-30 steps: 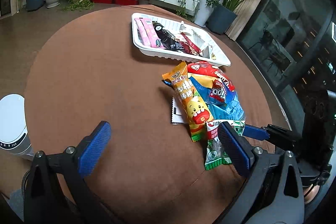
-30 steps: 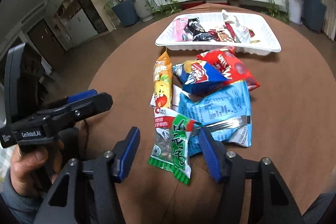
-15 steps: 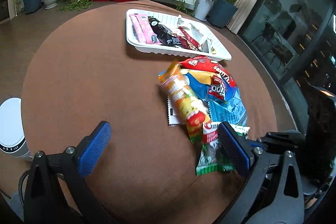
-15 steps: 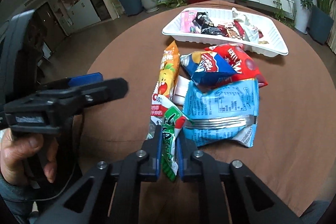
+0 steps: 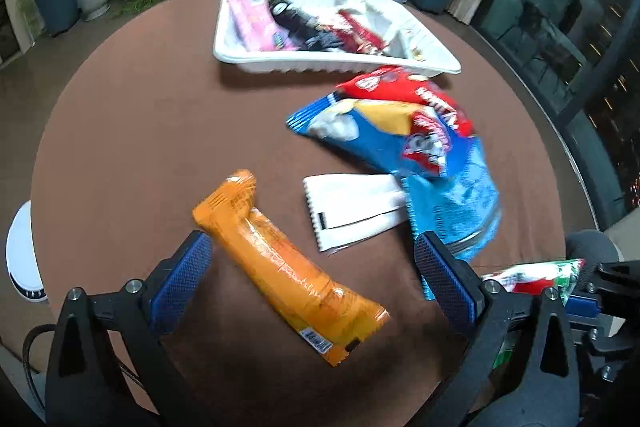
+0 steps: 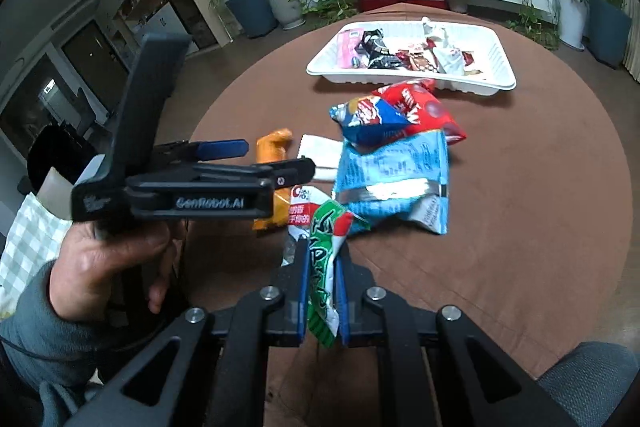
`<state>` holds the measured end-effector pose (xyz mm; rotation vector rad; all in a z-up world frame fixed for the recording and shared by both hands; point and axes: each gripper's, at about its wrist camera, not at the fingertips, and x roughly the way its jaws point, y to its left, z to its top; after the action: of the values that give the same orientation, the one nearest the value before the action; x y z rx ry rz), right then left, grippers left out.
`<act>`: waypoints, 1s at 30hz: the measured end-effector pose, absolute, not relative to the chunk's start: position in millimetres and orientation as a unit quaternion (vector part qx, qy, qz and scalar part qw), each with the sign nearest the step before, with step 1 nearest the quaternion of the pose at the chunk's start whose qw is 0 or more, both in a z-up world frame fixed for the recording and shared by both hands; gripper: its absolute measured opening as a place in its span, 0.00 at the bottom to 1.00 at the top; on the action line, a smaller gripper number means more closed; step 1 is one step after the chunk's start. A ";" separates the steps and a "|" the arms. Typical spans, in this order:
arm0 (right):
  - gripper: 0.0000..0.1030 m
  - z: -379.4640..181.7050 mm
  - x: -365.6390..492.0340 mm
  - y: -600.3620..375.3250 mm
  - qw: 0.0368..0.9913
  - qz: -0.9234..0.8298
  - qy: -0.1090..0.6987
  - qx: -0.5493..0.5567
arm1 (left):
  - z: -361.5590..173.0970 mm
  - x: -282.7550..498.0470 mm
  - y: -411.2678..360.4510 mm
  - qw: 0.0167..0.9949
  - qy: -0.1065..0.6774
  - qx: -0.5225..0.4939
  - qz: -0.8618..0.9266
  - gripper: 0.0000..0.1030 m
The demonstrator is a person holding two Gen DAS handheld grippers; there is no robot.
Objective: Organize snacks
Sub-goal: 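Grasp the green-and-white packet with the right tool while the left tool grasps the orange bar, then carry the orange bar and green packet into the tray and open both tools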
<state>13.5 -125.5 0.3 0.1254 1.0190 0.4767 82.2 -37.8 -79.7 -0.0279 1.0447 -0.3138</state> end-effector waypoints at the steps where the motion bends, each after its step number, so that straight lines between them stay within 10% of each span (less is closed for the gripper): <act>1: 0.12 -1.0 12.9 -127.0 0.843 0.226 0.483 0.063 | -80.7 82.7 -34.1 0.856 0.497 -0.011 -0.145 1.00; 12: 0.12 -1.8 11.2 -131.4 0.846 0.229 0.478 0.062 | -100.7 85.2 -20.6 0.842 0.527 0.012 -0.114 0.98; 18: 0.12 0.4 7.4 -134.2 0.847 0.227 0.477 0.059 | -99.9 89.6 -10.7 0.845 0.523 0.016 -0.109 0.69; 21: 0.12 -0.1 7.0 -131.5 0.846 0.229 0.478 0.057 | -95.6 92.5 -4.1 0.848 0.518 0.004 -0.110 0.23; 30: 0.12 0.7 8.3 -132.5 0.847 0.226 0.478 0.061 | -94.8 83.8 -6.7 0.853 0.509 0.012 -0.114 0.22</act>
<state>8.3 -132.5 0.7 0.1281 1.0080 0.4775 83.8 -6.7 -94.8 0.0256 1.0710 -0.2395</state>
